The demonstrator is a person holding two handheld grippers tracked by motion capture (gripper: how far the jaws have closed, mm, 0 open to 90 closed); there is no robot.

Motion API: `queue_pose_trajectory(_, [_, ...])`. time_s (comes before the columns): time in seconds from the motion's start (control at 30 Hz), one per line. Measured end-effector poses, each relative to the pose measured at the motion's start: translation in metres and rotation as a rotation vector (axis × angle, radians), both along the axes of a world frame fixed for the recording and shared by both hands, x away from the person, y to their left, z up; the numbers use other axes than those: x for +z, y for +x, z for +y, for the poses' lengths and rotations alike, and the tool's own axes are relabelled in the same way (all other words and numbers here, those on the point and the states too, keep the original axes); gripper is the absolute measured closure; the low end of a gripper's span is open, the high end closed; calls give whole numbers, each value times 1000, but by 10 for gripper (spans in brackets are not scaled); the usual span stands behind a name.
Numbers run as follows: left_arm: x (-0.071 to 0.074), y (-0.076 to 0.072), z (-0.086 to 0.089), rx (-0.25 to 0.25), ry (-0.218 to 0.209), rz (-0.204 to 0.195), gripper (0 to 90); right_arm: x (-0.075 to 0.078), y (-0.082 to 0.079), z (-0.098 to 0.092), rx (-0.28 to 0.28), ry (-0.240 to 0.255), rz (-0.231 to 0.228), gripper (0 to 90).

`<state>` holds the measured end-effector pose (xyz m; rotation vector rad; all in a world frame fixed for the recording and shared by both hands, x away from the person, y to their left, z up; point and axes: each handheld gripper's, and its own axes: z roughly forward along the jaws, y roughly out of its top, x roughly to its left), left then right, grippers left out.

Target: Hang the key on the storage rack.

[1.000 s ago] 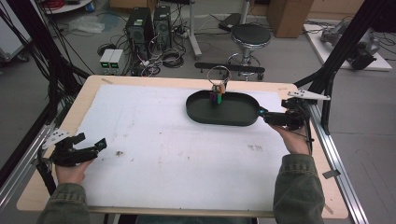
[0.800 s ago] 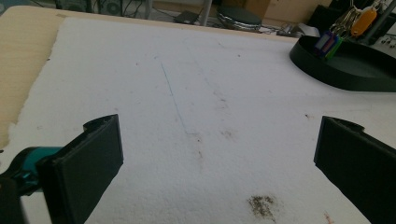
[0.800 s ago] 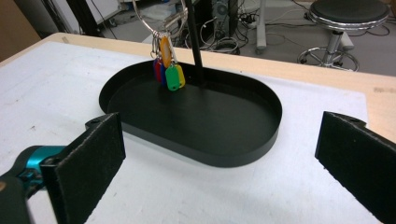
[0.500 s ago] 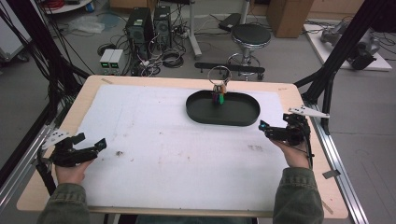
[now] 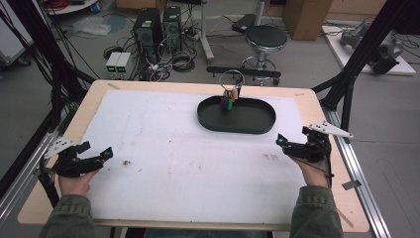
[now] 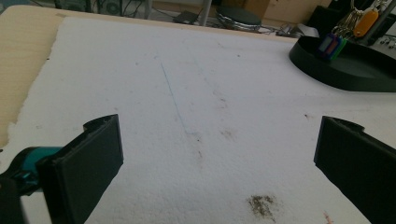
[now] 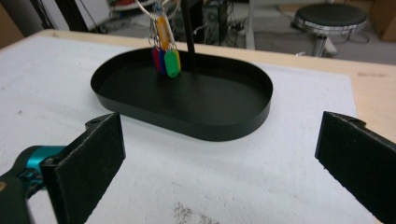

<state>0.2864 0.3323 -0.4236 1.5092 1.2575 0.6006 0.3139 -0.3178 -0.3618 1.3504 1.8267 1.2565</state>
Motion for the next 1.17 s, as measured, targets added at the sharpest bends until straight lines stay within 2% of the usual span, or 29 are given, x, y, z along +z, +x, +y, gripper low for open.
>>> queue_pose_trajectory(0.1, [0,0,0,-1,-1,-1,17,-6,-4,-1,-7,21,-22,5])
queue_pose_trajectory(0.3, [0,0,0,0,-1,-3,17,-16,-12,0,-15,8,-40,5])
queue_pose_trajectory(0.5, [0,-1,0,2,0,-4,17,-27,-17,0,-10,-2,-29,5])
queue_pose_trajectory(0.8, [-1,0,-2,-4,9,-1,17,-40,-24,-4,-18,29,-39,5])
queue_pose_trajectory(1.17, [-1,0,-2,-7,3,-5,17,-39,-26,-5,-20,30,-46,5])
